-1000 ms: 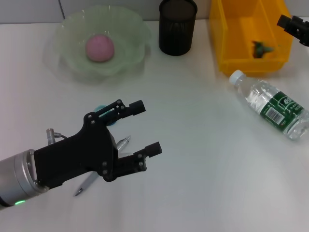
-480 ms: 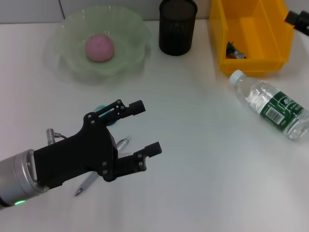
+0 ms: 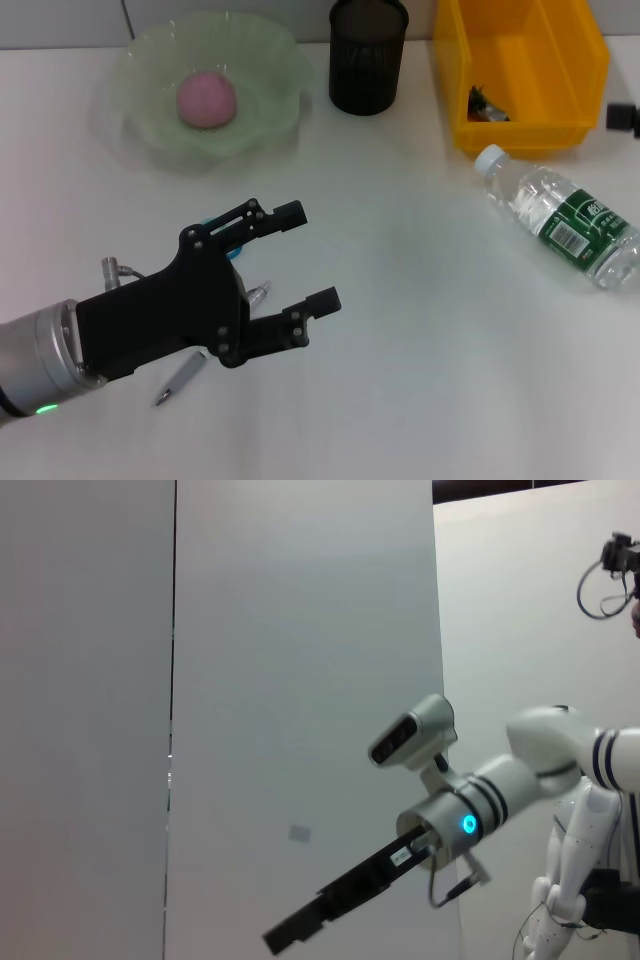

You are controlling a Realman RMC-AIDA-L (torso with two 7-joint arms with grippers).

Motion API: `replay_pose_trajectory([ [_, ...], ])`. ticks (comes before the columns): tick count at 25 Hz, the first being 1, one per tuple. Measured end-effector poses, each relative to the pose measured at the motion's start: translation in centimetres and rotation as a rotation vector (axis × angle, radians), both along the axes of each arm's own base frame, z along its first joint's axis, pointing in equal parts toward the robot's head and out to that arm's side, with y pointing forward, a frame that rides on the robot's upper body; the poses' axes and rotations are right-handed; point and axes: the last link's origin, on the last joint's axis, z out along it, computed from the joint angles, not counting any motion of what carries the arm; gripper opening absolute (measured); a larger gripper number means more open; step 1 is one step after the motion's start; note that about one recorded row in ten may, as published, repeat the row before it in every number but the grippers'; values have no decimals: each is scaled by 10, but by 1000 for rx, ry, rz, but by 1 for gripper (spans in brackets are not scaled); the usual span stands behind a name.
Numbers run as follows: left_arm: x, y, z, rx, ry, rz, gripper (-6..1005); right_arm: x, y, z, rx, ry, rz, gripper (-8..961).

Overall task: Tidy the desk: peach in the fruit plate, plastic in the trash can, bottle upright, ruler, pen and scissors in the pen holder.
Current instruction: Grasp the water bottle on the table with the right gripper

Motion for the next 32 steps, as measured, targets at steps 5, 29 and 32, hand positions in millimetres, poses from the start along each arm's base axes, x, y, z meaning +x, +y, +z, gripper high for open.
replay_pose_trajectory([
  [5, 2, 2, 0, -1, 1, -9, 710, -15, 1, 12, -114, -157, -129, 785],
  [29, -2, -1, -1, -5, 3, 10, 704, -27, 41, -14, -346, -469, -345, 784],
  [32, -2, -1, -1, -5, 3, 10, 703, -29, 40, -19, -363, -461, -332, 784],
])
